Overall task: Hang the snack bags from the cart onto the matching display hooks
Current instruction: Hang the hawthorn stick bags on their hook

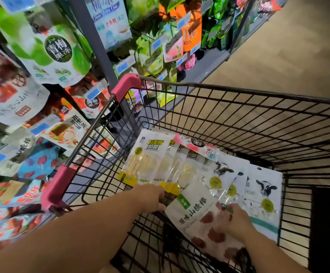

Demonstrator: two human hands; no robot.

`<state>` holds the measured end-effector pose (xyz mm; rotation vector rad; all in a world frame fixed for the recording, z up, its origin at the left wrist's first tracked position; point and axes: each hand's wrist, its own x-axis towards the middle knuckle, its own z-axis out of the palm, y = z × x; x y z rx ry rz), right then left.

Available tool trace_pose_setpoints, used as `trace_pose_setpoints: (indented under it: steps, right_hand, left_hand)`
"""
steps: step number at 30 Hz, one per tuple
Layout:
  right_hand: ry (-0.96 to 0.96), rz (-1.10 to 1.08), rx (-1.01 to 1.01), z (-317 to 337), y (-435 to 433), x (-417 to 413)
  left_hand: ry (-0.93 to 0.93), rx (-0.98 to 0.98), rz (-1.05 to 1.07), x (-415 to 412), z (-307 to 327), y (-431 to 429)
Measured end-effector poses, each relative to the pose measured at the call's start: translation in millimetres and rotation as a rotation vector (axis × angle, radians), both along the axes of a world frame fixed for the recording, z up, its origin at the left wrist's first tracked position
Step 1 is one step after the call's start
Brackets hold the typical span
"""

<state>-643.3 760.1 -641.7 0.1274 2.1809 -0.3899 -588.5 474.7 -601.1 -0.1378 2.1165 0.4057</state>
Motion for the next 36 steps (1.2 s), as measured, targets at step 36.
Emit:
trace_pose_setpoints:
  steps: [36]
  right_hand:
    - [-0.109, -0.179, -0.977, 163, -181, -11]
  left_hand:
    - [0.760, 0.760, 1.198, 20, 192, -136]
